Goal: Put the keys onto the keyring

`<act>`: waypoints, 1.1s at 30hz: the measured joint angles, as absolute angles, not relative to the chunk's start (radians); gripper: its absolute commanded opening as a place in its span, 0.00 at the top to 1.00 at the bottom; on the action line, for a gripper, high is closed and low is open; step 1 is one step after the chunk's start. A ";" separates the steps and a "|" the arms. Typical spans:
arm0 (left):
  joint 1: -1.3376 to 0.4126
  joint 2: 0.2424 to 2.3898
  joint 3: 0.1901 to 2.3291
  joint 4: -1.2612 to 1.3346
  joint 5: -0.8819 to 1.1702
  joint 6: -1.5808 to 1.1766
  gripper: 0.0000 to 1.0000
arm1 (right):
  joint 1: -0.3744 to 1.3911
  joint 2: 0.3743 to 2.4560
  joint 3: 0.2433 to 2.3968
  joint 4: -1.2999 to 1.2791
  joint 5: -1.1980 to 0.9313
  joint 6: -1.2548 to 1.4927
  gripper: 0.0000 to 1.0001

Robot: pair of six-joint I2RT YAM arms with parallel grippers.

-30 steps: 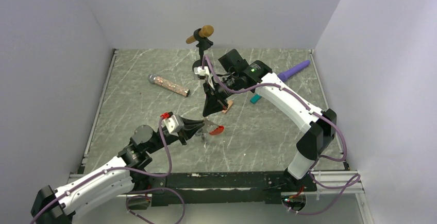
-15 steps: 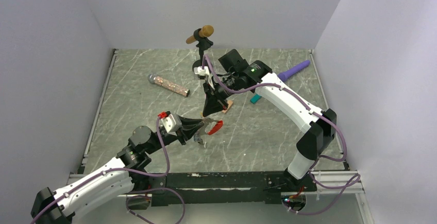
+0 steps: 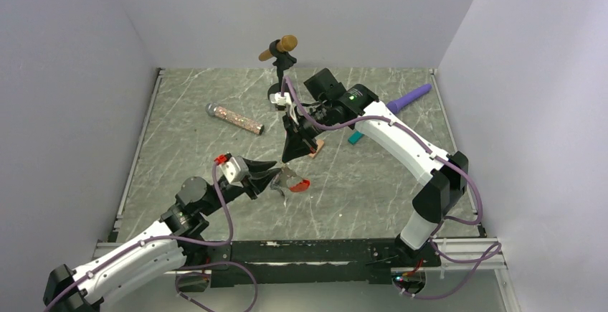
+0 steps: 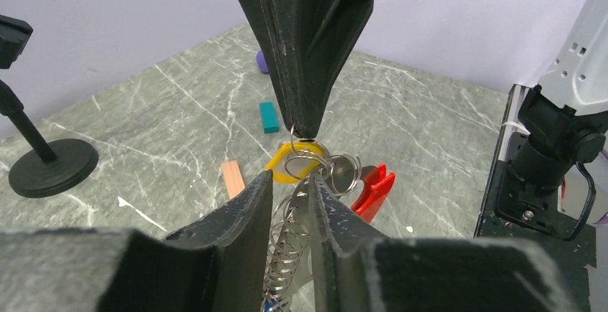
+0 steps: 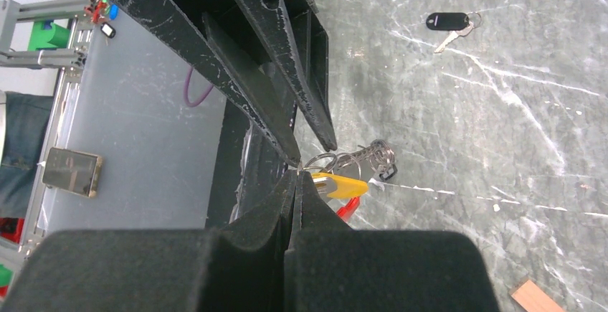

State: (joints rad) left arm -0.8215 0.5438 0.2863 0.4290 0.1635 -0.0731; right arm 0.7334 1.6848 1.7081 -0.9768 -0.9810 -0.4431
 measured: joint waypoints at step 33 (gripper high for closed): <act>-0.891 0.633 0.292 0.441 0.096 -0.231 0.71 | 0.733 1.685 1.704 -0.958 -0.977 -0.405 1.00</act>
